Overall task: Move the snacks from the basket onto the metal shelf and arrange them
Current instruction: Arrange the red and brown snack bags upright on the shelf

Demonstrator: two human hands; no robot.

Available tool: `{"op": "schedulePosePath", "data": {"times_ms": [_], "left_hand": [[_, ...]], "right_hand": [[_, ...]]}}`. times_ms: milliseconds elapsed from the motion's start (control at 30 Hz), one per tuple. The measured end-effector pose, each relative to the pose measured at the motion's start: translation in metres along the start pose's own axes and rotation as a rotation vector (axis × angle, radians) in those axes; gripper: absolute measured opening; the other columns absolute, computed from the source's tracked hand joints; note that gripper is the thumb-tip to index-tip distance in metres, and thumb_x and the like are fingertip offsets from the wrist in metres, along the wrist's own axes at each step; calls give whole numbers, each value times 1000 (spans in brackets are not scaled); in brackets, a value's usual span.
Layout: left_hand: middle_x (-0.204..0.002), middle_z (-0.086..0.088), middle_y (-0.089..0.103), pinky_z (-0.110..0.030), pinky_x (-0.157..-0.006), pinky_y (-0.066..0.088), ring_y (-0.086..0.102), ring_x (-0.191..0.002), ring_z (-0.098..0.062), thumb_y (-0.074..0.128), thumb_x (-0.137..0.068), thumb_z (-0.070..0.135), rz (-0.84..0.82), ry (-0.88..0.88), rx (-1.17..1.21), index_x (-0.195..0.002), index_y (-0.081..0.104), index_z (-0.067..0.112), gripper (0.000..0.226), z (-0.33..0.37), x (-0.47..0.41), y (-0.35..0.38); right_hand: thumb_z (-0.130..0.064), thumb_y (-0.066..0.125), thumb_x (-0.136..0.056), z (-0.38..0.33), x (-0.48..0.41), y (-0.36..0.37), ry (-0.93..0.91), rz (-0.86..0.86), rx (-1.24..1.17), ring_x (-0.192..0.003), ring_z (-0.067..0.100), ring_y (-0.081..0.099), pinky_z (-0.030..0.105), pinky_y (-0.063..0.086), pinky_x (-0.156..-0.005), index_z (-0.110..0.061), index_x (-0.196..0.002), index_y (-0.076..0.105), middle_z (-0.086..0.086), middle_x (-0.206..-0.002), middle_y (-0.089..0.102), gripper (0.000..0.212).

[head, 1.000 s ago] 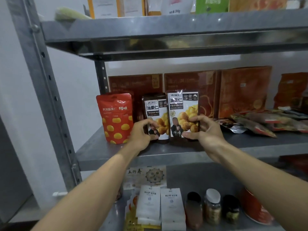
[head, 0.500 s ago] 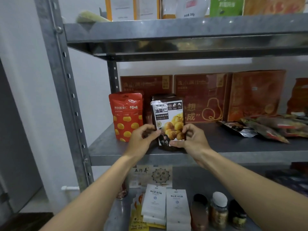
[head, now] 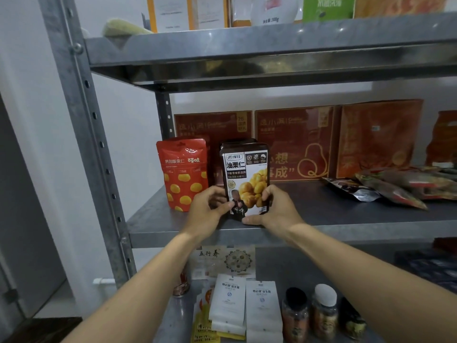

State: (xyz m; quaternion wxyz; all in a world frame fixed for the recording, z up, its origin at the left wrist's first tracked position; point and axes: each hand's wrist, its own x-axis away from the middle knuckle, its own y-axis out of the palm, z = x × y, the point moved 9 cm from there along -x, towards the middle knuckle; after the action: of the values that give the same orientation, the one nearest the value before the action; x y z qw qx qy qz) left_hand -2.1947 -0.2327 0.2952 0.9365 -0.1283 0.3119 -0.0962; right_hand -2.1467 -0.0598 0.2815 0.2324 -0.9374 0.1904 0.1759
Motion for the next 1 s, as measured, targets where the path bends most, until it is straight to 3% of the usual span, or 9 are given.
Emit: {"op": "schedulePosePath", "data": {"times_ms": [67, 133, 233, 300, 367, 500, 633, 867, 1000], "left_hand": [[-93, 5, 65, -14, -72, 47, 59, -85, -7, 78, -80, 17, 56, -48, 63, -104, 62, 19, 28, 2, 3, -6], [-101, 15, 60, -12, -73, 44, 57, -90, 4, 77, -80, 19, 49, -127, 126, -117, 50, 25, 46, 3, 5, -5], [-102, 32, 52, -9, -76, 38, 52, -86, 21, 74, -81, 10, -87, -223, 191, -123, 33, 37, 65, 0, 3, 8], [-110, 31, 54, -18, -89, 34, 52, -99, 14, 75, -76, 13, -148, -274, 155, -135, 31, 35, 77, -2, -1, 16], [-119, 23, 56, -20, -92, 33, 50, -116, -2, 73, -74, 10, -203, -302, 151, -147, 27, 28, 88, -3, -5, 26], [-94, 28, 65, -10, -71, 38, 55, -90, 10, 64, -78, -4, -230, -307, 136, -124, 52, 30, 59, 0, -6, 33], [-101, 15, 68, -26, -84, 45, 59, -100, -11, 63, -75, -7, -244, -347, 140, -122, 56, 24, 57, -7, -10, 34], [-99, 10, 68, -28, -84, 45, 58, -100, -16, 65, -69, -2, -217, -373, 159, -118, 58, 21, 54, -13, -10, 32], [-103, 8, 69, -30, -88, 46, 59, -104, -18, 64, -71, -5, -223, -369, 156, -120, 57, 21, 56, -13, -9, 32]], "right_hand": [[-29, 98, -46, -3, 4, -14, 18, 120, 13, -92, 15, 53, 26, 44, -75, -20, -89, 42, 3, -106, 56, 71], [-31, 98, -49, -1, 4, -23, 60, 159, -28, -114, 16, 47, 25, 40, -93, -18, -116, 38, 2, -124, 46, 90], [-18, 92, -59, 3, -4, -4, 159, -82, -94, -140, 22, 32, 35, 28, -114, -23, -152, -2, 2, -151, 31, 132], [-6, 85, -65, 0, -8, 11, 171, -200, -131, -138, 20, 37, 32, 31, -109, -27, -153, -12, -1, -148, 38, 133], [3, 80, -66, -4, -10, 21, 162, -234, -162, -131, 18, 45, 30, 35, -105, -29, -152, -5, -4, -139, 47, 125], [7, 76, -67, -4, -11, 27, 165, -233, -153, -125, 16, 47, 28, 37, -103, -26, -152, 6, -3, -135, 50, 115], [8, 76, -68, -2, -10, 25, 164, -231, -149, -120, 14, 51, 27, 40, -100, -27, -151, 11, -6, -129, 53, 111], [6, 77, -69, 0, -10, 27, 179, -259, -118, -113, 9, 52, 11, 40, -74, -27, -152, 9, -10, -124, 54, 113], [5, 78, -69, 1, -10, 27, 184, -270, -86, -107, 5, 53, 15, 41, -79, -27, -152, 8, -13, -119, 54, 113]]}}
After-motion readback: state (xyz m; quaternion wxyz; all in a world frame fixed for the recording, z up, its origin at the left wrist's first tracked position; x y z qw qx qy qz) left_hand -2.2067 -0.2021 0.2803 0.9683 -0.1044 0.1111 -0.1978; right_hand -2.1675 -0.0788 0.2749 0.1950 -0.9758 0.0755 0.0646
